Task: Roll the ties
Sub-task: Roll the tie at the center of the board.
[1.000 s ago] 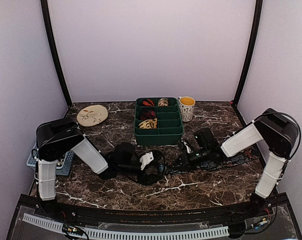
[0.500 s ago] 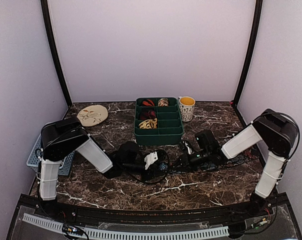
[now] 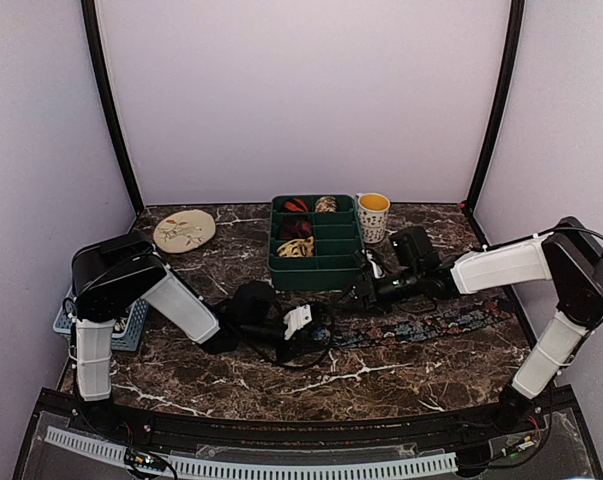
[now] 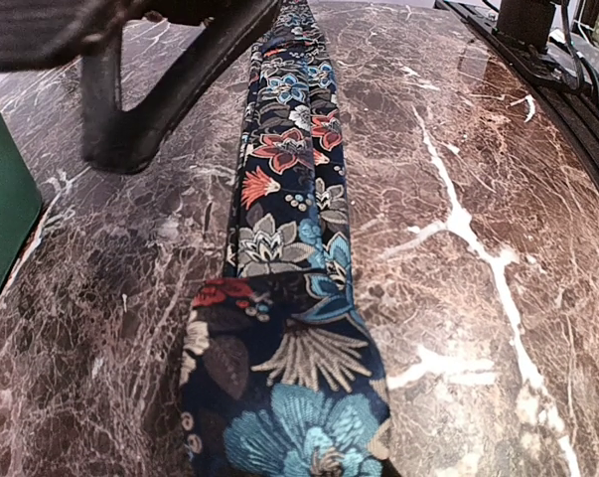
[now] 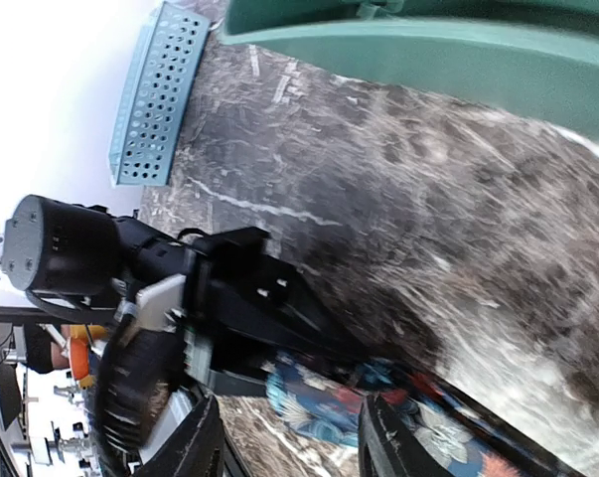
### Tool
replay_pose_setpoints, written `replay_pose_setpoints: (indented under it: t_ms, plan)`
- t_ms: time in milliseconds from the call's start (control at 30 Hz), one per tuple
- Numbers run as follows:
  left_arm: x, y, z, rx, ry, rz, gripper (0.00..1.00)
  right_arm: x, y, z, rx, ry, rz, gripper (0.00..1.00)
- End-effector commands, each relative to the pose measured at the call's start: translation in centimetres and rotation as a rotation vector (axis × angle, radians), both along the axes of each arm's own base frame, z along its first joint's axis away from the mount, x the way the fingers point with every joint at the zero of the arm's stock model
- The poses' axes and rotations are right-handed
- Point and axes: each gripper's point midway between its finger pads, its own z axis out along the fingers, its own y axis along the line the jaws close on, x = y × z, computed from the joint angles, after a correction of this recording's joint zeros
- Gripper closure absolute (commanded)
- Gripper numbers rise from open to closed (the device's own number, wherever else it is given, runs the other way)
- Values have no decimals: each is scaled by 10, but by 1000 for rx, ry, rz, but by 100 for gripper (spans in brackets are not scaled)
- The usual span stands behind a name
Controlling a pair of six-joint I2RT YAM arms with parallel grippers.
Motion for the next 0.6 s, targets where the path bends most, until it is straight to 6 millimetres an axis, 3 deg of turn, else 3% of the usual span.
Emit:
replay_pose_setpoints:
  t_ms: [0, 167, 333, 467, 567]
  plan:
    - [-10, 21, -28, 118, 59, 6, 76, -18, 13, -10, -38, 52, 60, 55]
    - [-10, 22, -29, 121, 58, 13, 75, -33, 26, -30, -79, 99, 98, 55]
    - [-10, 22, -30, 120, 61, 14, 75, -33, 32, -50, -128, 115, 100, 62]
    - [-10, 23, -30, 124, 62, 13, 75, -31, 26, -66, -177, 121, 82, 79]
    - [-10, 23, -28, 121, 63, 13, 72, -35, 18, -79, -202, 143, 75, 97]
